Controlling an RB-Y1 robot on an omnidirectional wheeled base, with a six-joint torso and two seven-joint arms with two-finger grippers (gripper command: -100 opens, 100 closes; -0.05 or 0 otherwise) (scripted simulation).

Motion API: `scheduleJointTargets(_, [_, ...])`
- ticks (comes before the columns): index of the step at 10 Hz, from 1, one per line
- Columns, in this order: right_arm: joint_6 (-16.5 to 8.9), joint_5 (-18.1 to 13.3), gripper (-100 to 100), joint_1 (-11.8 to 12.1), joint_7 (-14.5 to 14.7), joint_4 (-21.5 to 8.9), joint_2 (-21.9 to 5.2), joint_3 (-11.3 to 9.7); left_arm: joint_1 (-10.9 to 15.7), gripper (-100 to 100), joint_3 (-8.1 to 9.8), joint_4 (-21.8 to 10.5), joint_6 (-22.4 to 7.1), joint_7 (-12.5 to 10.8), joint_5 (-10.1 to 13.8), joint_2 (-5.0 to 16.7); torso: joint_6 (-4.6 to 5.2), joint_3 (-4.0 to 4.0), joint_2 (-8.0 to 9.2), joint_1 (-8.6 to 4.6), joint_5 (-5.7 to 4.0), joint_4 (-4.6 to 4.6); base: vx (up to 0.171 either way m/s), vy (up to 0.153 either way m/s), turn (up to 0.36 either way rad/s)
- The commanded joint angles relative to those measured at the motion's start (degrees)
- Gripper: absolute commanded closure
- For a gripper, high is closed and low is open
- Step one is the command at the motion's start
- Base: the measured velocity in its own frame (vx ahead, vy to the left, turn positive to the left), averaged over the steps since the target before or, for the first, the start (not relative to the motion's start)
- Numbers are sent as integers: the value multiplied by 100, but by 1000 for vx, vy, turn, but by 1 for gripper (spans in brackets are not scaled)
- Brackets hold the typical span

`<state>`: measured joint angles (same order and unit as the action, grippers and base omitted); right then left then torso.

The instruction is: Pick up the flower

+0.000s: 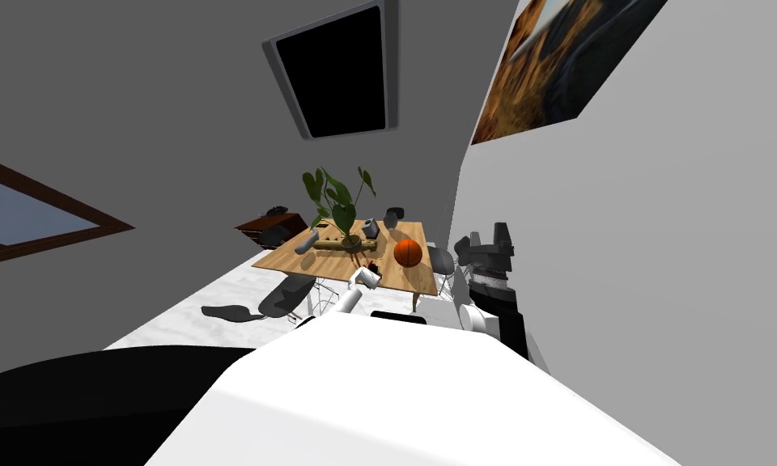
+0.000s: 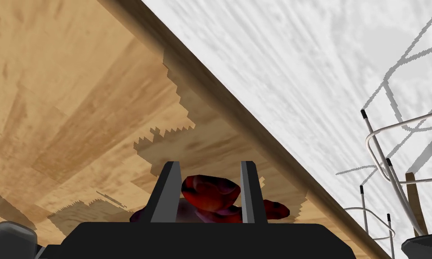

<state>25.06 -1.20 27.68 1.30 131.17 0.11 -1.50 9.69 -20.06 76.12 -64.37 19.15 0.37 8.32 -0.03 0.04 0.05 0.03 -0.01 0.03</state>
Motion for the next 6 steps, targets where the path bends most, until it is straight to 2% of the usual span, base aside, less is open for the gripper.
scheduleJointTargets(1, [0,0,0,0,0,0,0,0,25,100,-41,125,-159,-22,-13,-22,0,0,0,0,0,0,-11,32,44])
scheduleJointTargets(4, [0,0,0,0,0,0,0,0,50,100,-142,368,-440,-78,-64,-82,1,5,7,3,0,2,-15,28,39])
scheduleJointTargets(5, [0,0,0,0,0,0,0,0,53,100,-118,286,-351,-65,-51,-71,0,5,7,1,-1,3,-6,8,5])
scheduleJointTargets(6, [0,0,0,0,0,0,0,0,55,0,-121,295,-370,-67,-52,-73,0,3,5,-3,-1,2,0,0,0])
